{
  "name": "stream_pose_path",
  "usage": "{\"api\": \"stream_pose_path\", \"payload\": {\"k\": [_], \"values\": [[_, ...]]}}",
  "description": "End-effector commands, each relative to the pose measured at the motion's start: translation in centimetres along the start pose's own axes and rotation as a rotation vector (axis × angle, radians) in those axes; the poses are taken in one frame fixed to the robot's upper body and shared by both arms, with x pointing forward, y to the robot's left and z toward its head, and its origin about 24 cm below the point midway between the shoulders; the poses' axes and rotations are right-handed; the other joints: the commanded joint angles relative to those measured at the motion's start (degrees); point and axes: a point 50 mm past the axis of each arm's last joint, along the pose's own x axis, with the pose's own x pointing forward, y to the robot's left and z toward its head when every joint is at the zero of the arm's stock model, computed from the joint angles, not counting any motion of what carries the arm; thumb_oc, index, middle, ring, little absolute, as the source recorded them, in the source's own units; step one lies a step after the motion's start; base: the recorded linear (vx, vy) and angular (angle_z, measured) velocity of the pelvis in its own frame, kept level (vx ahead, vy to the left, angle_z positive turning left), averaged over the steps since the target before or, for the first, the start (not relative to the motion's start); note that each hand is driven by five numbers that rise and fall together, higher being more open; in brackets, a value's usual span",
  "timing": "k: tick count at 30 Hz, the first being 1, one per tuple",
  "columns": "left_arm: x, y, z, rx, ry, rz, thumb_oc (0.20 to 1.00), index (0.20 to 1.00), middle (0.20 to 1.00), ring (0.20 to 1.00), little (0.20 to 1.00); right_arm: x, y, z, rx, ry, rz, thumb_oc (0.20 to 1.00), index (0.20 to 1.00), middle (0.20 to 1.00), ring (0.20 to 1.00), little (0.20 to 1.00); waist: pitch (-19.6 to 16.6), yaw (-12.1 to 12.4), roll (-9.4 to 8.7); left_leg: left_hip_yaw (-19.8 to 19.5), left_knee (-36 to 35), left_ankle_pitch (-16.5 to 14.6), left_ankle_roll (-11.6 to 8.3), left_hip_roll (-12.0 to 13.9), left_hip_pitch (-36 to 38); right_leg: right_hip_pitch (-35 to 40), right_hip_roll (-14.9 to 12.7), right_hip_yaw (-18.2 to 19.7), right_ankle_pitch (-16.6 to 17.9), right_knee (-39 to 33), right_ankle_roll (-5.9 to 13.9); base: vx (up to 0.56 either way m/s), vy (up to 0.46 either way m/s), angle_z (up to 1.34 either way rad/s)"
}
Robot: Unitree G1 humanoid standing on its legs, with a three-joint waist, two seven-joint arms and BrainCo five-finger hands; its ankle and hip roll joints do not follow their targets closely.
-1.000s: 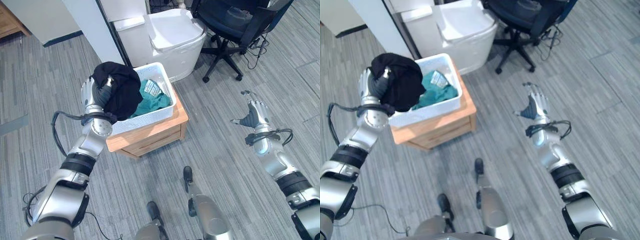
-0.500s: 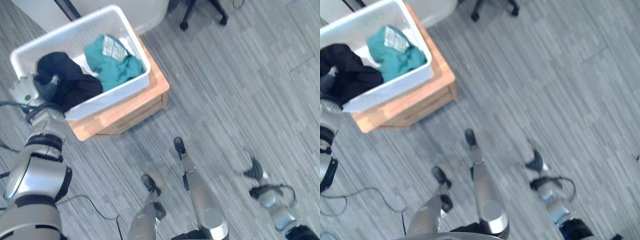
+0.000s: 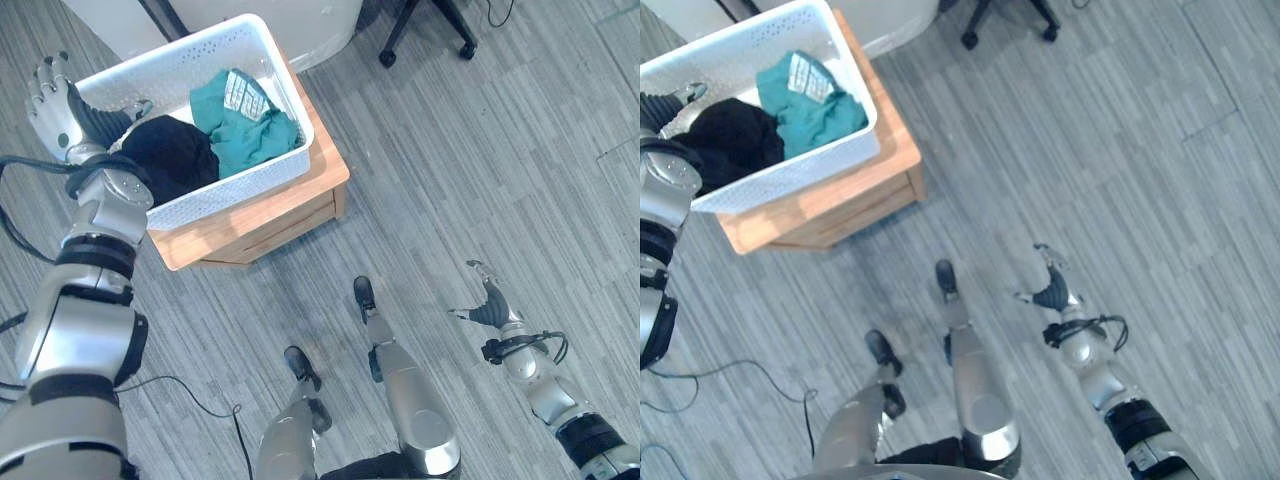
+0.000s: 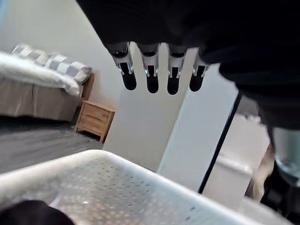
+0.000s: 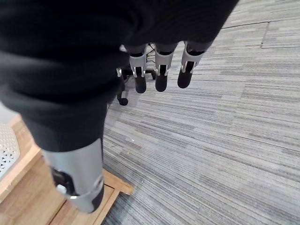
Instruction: Tidy up the quilt and then pick up the clothes from the bed and put them into the laundry hamper.
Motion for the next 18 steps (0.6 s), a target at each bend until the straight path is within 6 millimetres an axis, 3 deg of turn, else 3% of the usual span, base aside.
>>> {"api": "stream_pose_path", "payload": {"k": [1, 3, 18], "values": [[-0.2, 1.4, -0.5, -0.263, 0.020, 0.095, 1.000, 1.000, 1.000, 1.000, 1.000, -0.5, 0.2, -0.7, 0.007, 0.042, -0.015, 1.000, 1.000, 1.000, 1.000, 1.000, -5.54, 0.54, 1.12, -2.00, -0.05, 0.13, -1.11, 2.48, -1.73, 1.38, -4.68, -1.10, -11.14, 5.68, 8.39, 0.03, -0.040, 0.04], [-2.6, 0.2, -2.4, -0.469, 0.073, 0.046, 1.000, 1.000, 1.000, 1.000, 1.000, -0.9, 0.2, -1.7, 0.002, 0.099, -0.005, 1.000, 1.000, 1.000, 1.000, 1.000, -8.07, 1.09, 1.77, -2.62, -0.05, -0.19, -1.11, 2.46, -0.85, 3.18, -5.02, -1.73, -11.11, 4.65, 8.16, 0.06, -0.028, 0.09], [-2.6, 0.2, -2.4, -0.469, 0.074, 0.046, 1.000, 1.000, 1.000, 1.000, 1.000, -0.9, 0.2, -1.7, 0.001, 0.099, -0.005, 1.000, 1.000, 1.000, 1.000, 1.000, -8.12, 1.05, 1.79, -2.64, -0.05, -0.18, -1.11, 2.46, -0.90, 3.14, -5.03, -1.75, -11.11, 4.65, 8.16, 0.00, 0.000, 0.02]]}}
